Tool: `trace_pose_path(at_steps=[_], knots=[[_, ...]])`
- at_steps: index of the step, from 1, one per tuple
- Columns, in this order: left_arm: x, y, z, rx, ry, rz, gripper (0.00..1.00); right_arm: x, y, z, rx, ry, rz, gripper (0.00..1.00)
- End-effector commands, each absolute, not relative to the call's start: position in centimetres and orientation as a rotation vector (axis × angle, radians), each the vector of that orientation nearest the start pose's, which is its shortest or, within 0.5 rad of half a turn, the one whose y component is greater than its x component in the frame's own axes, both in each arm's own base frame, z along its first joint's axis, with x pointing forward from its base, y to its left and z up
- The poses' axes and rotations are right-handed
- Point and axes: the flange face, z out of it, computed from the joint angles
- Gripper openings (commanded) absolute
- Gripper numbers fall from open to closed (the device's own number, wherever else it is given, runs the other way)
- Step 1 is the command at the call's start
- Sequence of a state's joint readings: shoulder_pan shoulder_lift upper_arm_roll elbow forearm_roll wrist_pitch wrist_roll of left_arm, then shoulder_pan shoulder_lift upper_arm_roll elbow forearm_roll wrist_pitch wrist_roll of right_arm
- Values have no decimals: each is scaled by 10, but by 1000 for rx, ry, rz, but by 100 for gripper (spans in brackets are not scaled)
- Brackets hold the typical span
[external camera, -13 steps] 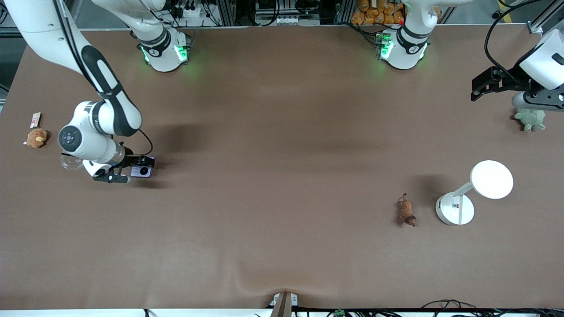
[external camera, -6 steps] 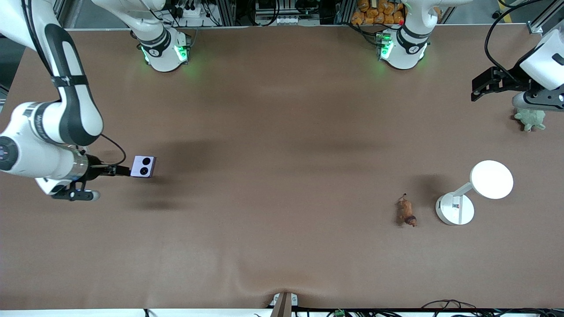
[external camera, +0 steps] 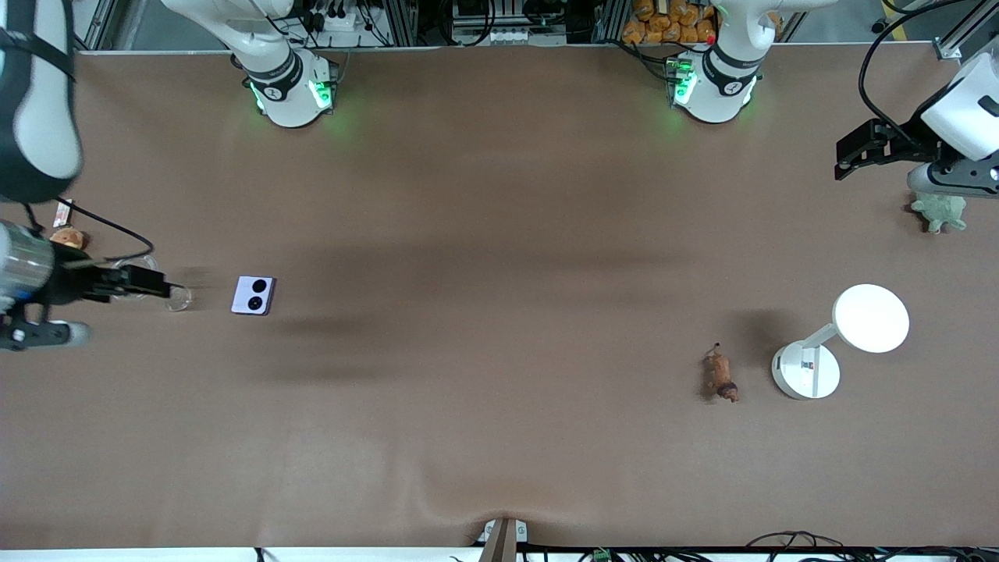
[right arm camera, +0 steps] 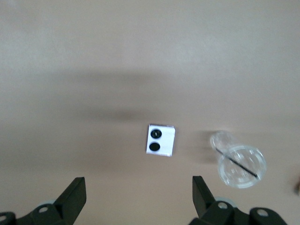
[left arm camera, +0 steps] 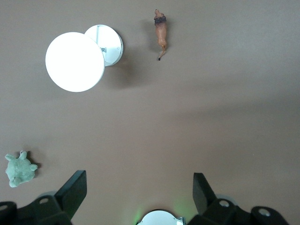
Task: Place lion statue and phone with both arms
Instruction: 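Lower the phone onto the table and open the right gripper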
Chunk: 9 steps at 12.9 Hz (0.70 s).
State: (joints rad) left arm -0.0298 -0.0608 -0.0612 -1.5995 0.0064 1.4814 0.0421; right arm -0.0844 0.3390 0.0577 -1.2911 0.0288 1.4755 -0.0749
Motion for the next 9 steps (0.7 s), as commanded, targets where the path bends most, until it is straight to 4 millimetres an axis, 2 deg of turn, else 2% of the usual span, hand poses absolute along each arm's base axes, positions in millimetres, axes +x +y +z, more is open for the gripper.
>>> trace_pose_path(at_steps=[1, 2, 4, 5, 7, 9], knots=[[523, -47, 639, -3108, 193, 71, 100, 625, -23, 584, -3072, -94, 302, 100], [523, -47, 639, -3108, 193, 73, 100, 612, -26, 605, -3074, -86, 331, 100], [523, -47, 639, -3107, 193, 75, 100, 585, -29, 636, -3066, -63, 428, 100], [522, -47, 639, -3107, 193, 73, 100, 562, -26, 667, -3083, -35, 373, 100], [522, -47, 639, -3107, 193, 73, 100, 540, -23, 664, -3101, 129, 366, 100], [522, -47, 639, -3107, 193, 73, 100, 513, -19, 657, -3112, 186, 313, 100]])
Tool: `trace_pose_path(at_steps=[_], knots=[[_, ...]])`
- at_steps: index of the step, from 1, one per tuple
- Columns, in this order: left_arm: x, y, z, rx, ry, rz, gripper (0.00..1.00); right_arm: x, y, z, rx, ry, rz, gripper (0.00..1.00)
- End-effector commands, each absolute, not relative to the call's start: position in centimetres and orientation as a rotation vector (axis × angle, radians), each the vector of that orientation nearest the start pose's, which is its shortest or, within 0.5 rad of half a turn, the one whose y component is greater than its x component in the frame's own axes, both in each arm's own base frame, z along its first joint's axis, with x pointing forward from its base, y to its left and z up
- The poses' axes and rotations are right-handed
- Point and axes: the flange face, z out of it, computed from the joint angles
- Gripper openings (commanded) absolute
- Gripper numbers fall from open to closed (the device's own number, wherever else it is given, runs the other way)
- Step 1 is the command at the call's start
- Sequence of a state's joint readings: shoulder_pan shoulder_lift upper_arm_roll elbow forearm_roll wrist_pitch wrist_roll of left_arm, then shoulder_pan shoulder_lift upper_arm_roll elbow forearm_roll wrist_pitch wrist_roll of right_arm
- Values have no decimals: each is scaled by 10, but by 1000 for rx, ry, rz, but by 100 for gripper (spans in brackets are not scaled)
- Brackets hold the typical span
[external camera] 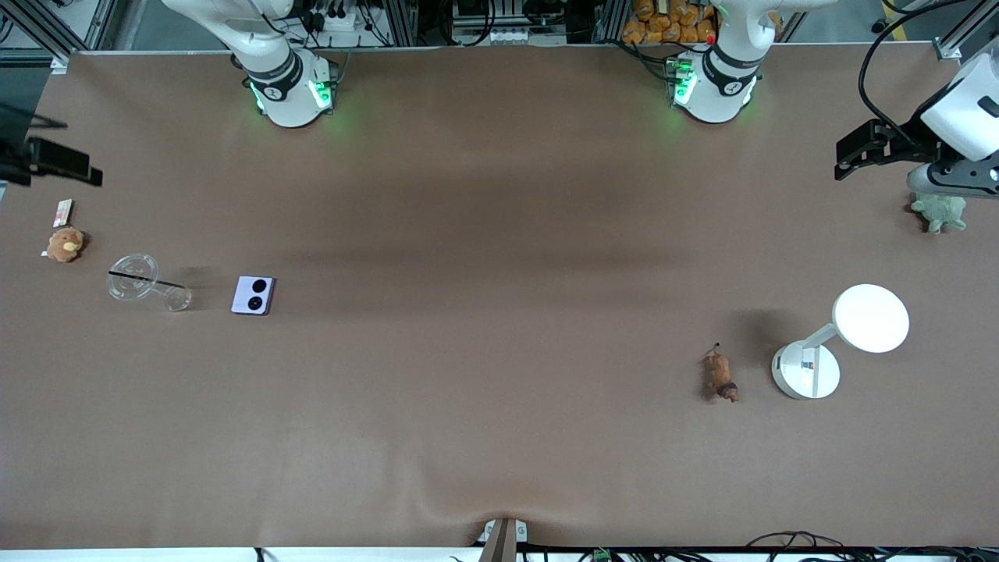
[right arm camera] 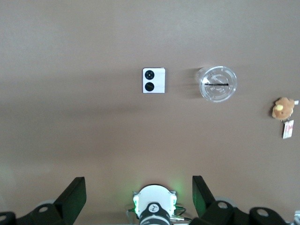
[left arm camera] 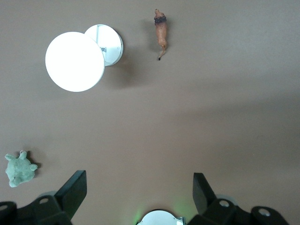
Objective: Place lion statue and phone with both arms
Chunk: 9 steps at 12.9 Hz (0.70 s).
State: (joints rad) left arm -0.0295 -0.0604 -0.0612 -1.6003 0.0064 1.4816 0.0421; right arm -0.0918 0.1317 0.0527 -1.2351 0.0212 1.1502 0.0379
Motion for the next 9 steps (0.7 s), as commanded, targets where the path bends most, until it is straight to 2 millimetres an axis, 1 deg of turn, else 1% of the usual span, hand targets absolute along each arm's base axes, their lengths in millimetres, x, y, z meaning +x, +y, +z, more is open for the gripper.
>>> trace_pose_path(at_steps=[1, 2, 3, 4, 5, 7, 9], knots=[[522, -47, 639, -3107, 193, 73, 100, 500, -23, 652, -3109, 207, 284, 100], [522, -47, 639, -3107, 193, 73, 100, 490, -29, 648, -3092, 241, 251, 100], [522, -47, 639, -3107, 193, 73, 100, 483, -29, 646, -3063, 251, 230, 100], [522, -47, 639, -3107, 193, 73, 100, 482, -31, 645, -3054, 274, 232, 100], [522, -47, 639, -3109, 194, 73, 100, 483, -30, 645, -3047, 337, 234, 100], [523, -46, 639, -3108, 191, 73, 100, 485, -24, 645, -3043, 431, 237, 100], [523, -46, 639, -3108, 193, 73, 100, 488, -23, 656, -3041, 441, 207, 100]])
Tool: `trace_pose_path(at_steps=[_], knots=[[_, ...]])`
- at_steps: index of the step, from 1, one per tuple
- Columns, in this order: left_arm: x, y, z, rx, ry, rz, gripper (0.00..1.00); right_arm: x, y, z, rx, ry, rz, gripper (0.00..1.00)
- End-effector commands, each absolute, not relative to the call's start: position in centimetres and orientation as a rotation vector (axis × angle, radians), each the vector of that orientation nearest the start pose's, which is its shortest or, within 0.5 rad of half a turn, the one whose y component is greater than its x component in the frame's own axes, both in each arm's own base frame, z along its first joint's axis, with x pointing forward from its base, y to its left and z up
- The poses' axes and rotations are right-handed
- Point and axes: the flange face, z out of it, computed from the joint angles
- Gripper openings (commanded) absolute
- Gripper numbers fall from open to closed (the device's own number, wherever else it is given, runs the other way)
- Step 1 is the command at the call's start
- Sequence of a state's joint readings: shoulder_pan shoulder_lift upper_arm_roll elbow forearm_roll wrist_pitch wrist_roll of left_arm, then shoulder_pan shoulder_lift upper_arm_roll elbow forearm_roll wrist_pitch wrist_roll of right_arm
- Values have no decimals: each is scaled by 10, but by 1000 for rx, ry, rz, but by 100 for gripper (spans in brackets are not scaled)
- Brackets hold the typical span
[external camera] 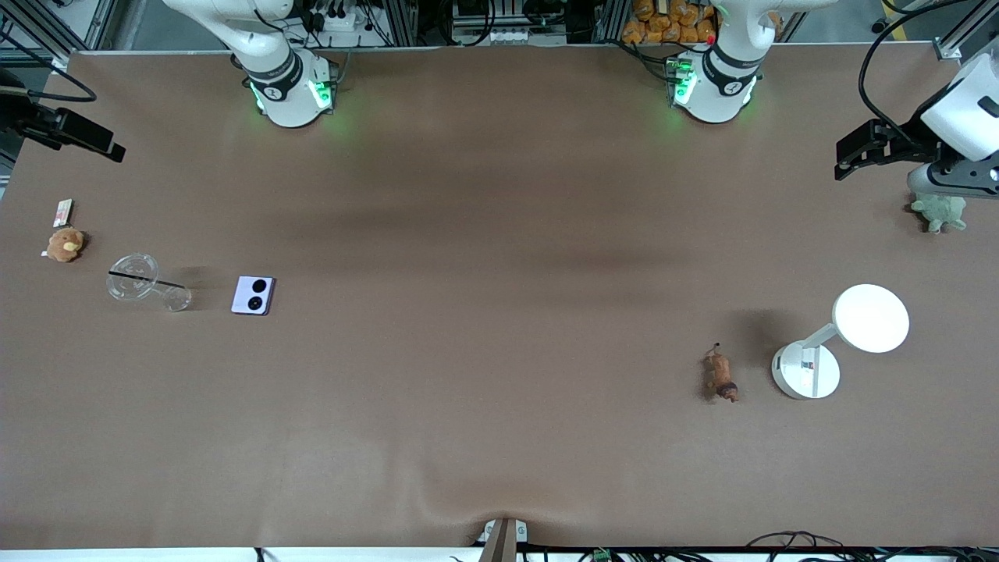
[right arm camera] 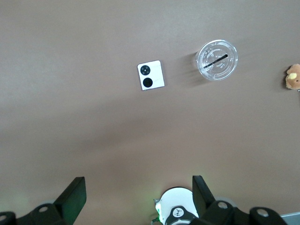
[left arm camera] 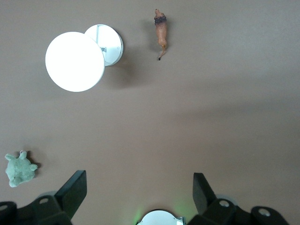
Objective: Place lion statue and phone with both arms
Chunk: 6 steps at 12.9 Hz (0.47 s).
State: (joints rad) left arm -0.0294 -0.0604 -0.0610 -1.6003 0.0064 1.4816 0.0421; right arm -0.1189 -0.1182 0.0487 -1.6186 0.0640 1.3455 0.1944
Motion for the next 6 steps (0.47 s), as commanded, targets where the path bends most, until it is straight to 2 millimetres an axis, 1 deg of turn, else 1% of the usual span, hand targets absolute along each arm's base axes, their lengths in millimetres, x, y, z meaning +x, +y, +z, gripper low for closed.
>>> trace_pose_path(at_steps=[1, 2, 4, 5, 6], knots=[[523, -46, 639, -3108, 193, 73, 100, 493, -19, 658, -3041, 428, 198, 100], [523, -46, 639, -3108, 193, 73, 100, 498, -16, 664, -3044, 420, 180, 100], [523, -45, 639, -3108, 191, 73, 100, 511, -22, 660, -3046, 421, 242, 100], [523, -45, 639, -3108, 191, 73, 100, 517, -21, 663, -3047, 412, 249, 100], [523, -45, 639, -3108, 191, 73, 100, 519, -22, 663, -3047, 409, 254, 100]])
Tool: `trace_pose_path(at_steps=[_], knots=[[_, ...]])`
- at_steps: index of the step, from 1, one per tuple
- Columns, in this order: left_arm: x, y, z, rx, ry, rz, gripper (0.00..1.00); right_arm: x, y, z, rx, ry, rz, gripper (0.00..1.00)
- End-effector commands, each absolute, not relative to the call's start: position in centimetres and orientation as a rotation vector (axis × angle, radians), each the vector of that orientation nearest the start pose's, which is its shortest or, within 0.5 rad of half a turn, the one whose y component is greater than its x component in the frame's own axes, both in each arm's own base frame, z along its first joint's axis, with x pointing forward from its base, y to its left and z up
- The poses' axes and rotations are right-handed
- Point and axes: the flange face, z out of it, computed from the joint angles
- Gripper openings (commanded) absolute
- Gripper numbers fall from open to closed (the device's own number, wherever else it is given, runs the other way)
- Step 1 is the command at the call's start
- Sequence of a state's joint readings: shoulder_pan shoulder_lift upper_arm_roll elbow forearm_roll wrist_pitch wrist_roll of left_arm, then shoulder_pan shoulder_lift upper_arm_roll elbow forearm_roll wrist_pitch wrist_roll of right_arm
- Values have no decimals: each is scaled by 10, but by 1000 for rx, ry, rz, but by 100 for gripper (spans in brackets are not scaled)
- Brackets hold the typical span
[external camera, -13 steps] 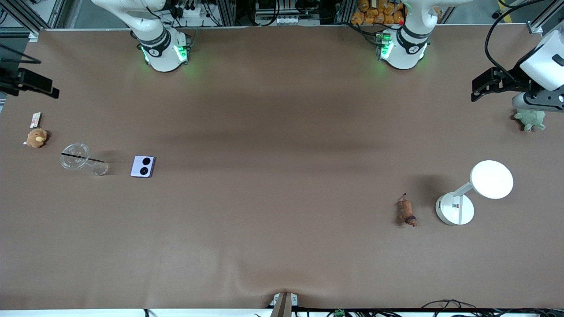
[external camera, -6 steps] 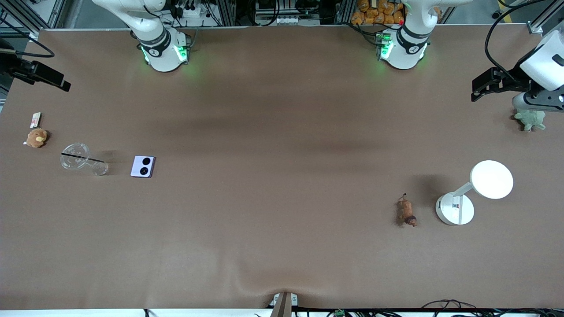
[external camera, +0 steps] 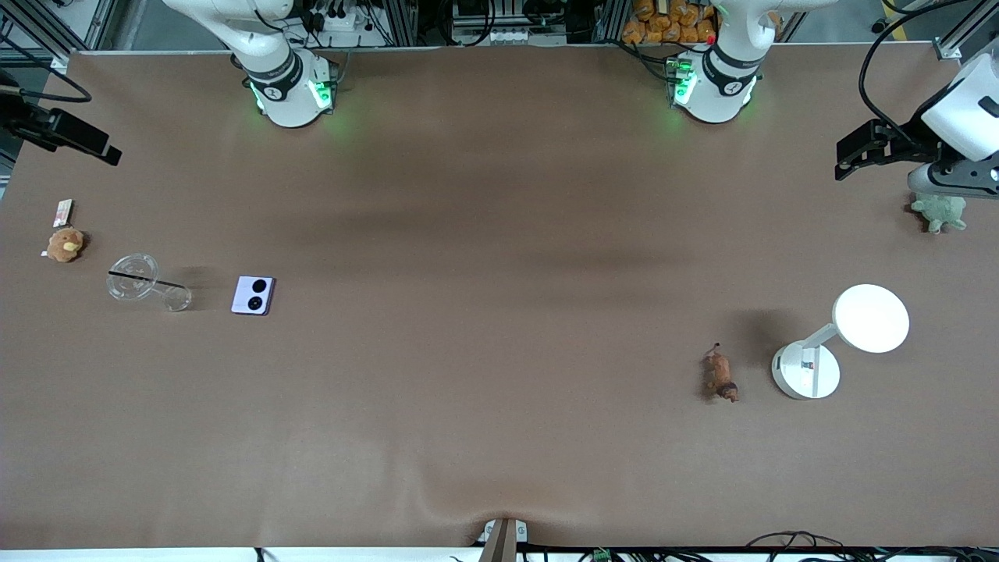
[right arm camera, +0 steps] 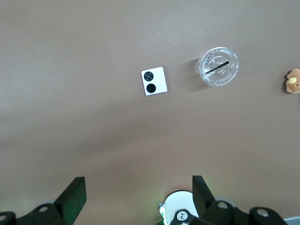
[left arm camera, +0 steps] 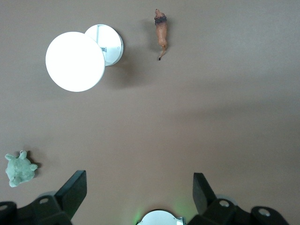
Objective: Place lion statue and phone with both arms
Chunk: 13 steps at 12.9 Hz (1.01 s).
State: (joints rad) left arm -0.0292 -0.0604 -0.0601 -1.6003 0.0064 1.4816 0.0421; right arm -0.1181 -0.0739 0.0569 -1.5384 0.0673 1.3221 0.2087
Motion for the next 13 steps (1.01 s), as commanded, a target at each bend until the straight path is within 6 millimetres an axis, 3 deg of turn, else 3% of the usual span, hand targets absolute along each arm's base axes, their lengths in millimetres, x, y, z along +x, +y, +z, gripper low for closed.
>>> trace_pose_path(at_steps=[1, 13], knots=[[524, -45, 638, -3108, 191, 76, 100, 521, -23, 662, -3046, 414, 256, 100], [524, -44, 637, -3109, 186, 78, 100, 517, -9, 657, -3049, 384, 298, 100]])
